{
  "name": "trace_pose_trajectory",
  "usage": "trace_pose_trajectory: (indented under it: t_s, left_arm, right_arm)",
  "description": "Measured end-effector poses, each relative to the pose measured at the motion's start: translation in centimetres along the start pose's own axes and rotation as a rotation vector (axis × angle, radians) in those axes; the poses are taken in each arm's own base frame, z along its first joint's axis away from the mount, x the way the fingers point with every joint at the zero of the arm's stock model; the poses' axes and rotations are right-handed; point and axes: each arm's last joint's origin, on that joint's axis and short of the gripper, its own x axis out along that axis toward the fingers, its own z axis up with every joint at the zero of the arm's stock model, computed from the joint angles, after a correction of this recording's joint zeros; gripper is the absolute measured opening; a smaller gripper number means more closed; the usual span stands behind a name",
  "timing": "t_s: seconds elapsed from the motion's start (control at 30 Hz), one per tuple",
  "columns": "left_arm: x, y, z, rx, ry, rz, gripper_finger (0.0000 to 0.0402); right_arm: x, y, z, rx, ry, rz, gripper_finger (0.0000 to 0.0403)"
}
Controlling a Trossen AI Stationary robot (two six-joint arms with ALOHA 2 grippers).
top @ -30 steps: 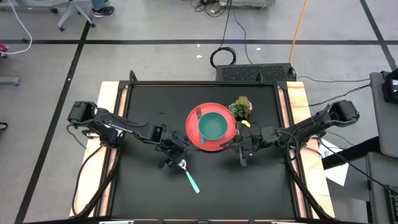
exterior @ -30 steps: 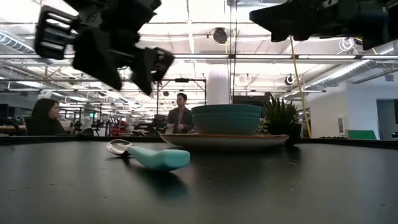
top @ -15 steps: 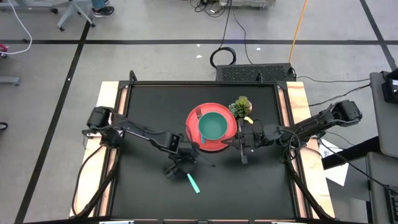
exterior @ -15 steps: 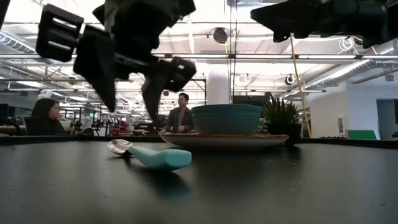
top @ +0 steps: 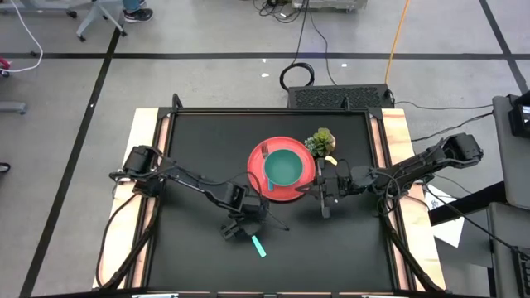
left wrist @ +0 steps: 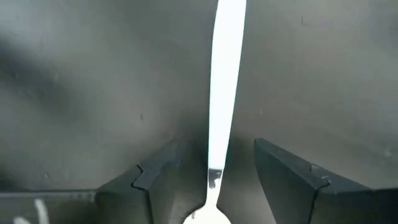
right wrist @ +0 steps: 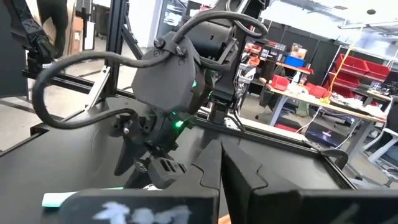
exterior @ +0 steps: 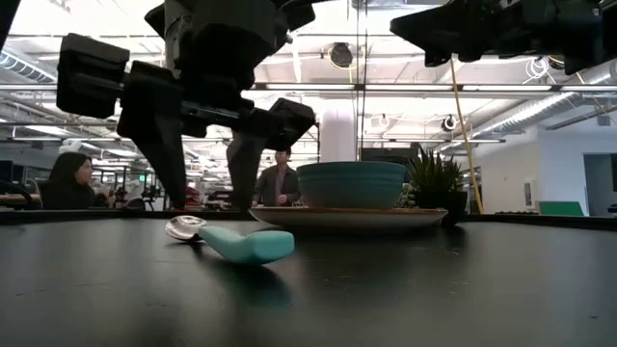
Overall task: Set table place
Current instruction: Put the blue spoon into the green bowl
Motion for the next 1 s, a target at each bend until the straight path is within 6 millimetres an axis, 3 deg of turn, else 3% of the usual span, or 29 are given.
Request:
trace_pose_trajectory:
  t_s: [0.3, 0.47, 0.77, 1.0]
  left_arm:
    - [0.3, -0.4, 0.7, 0.032, -0.016, 0.032, 0.0209]
    - [0.4, -0.4, 1.0, 0.052, 0.03, 0.132, 0.0209]
    - [0.5, -0.7, 0.8, 0.04, 0.055, 0.112, 0.0209]
    - [2.0, -0.5, 0.1, 0.025, 0.114, 0.1, 0.0209]
  right_arm:
    - [0.0, 0.0, 0.0, 0.0, 0.0, 0.0, 0.0]
    - [0.0, 0.0, 0.0, 0.0, 0.0, 0.0, 0.0]
    - [0.0, 0.0, 0.0, 0.0, 0.0, 0.006, 0.0]
    - [0.0, 0.0, 0.0, -0.001, 0.005, 0.009, 0.0]
